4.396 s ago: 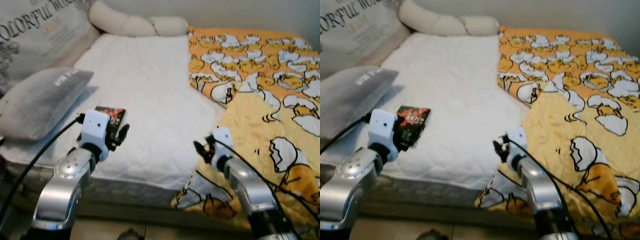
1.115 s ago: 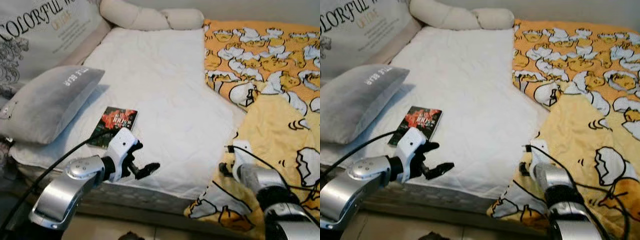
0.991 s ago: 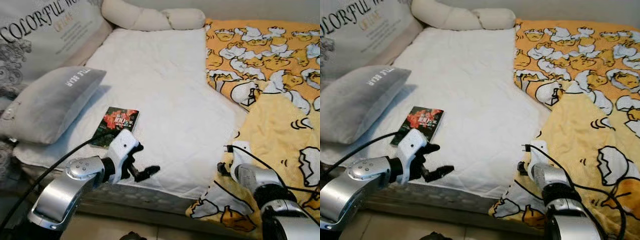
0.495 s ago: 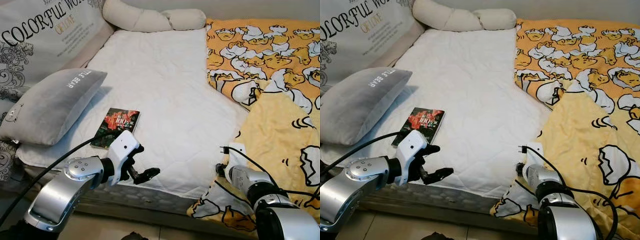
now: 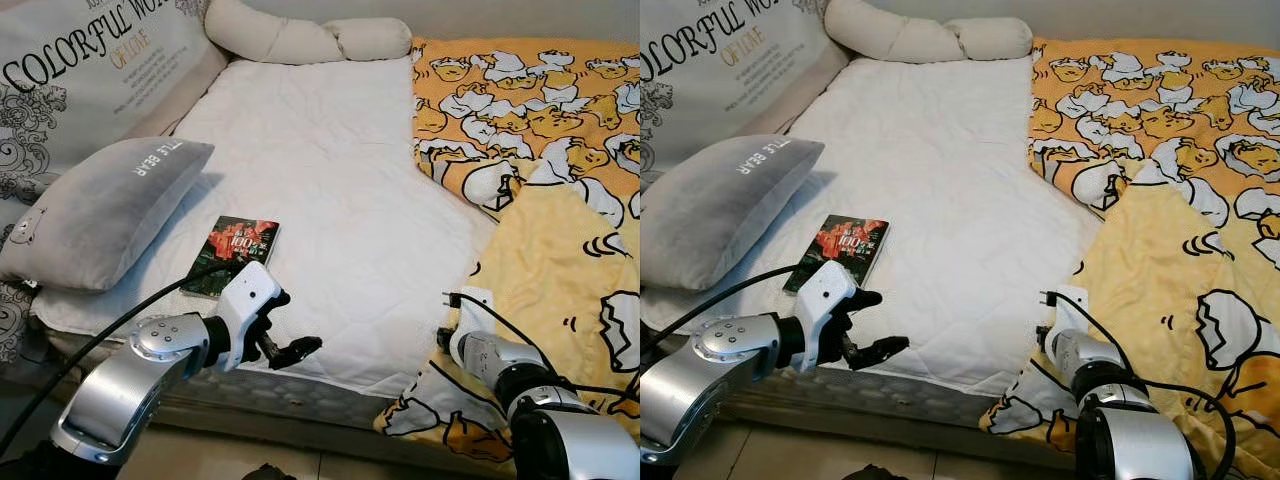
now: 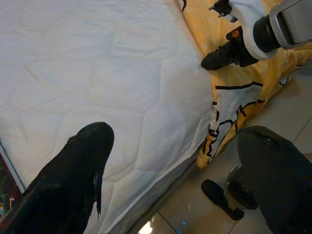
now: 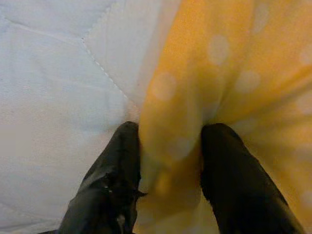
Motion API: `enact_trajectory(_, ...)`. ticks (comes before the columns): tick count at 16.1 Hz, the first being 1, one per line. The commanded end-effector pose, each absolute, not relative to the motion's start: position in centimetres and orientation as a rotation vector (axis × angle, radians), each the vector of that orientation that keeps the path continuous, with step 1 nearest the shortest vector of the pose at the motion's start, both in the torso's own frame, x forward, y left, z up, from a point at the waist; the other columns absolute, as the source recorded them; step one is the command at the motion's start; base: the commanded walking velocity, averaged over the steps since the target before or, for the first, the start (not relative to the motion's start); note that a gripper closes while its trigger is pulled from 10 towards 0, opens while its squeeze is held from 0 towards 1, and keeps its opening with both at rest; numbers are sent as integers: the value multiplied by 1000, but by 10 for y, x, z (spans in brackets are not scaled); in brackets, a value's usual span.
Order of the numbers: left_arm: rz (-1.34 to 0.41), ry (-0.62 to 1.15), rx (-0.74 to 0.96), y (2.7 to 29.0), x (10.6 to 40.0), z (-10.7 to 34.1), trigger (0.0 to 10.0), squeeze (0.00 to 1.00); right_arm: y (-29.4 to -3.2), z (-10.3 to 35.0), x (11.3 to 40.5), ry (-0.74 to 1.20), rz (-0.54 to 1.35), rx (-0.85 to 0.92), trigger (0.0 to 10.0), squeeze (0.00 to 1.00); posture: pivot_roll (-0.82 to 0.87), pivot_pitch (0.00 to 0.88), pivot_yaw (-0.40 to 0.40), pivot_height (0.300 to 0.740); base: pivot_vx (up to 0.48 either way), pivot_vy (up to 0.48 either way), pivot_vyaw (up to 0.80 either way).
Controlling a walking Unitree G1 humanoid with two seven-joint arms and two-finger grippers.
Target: Clean up the room
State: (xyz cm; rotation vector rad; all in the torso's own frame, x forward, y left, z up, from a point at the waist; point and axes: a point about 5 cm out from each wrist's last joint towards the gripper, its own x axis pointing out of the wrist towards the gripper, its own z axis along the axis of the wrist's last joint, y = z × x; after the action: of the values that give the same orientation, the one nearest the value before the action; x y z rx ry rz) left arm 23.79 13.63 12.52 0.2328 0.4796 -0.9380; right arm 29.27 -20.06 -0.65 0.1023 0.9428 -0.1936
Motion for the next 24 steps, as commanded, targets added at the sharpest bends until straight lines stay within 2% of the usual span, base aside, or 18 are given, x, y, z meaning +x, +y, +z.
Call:
enact_trajectory(1,-961,474,241,135,238,127,10000,996,-200,-6,294,940,-199,125,0,0,86,0,69,740,0,0,0)
enact_trajectory(10,-996,487,213,130,232,121,10000,992,-208,-10,287,940,-212,168,0,0,42,0,63,740,0,0,0)
enact_trajectory(14,-999,487,208,130,232,121,10000,992,-207,-8,289,903,-156,212,0,0,24,0,63,740,0,0,0)
enact_trajectory(17,-996,486,204,130,230,120,10000,992,-187,3,288,796,192,201,0,0,18,0,57,740,0,0,0)
enact_trajectory(19,-1005,497,189,126,224,116,10000,996,-147,13,231,727,893,18,0,0,10,0,56,740,0,0,0)
enact_trajectory(23,-1029,507,179,120,219,114,10000,992,-145,16,194,831,1169,-63,0,0,9,0,56,740,0,0,0)
enact_trajectory(24,-1051,517,173,117,214,113,10000,992,-155,16,179,920,1254,-169,0,0,9,0,57,740,0,0,0)
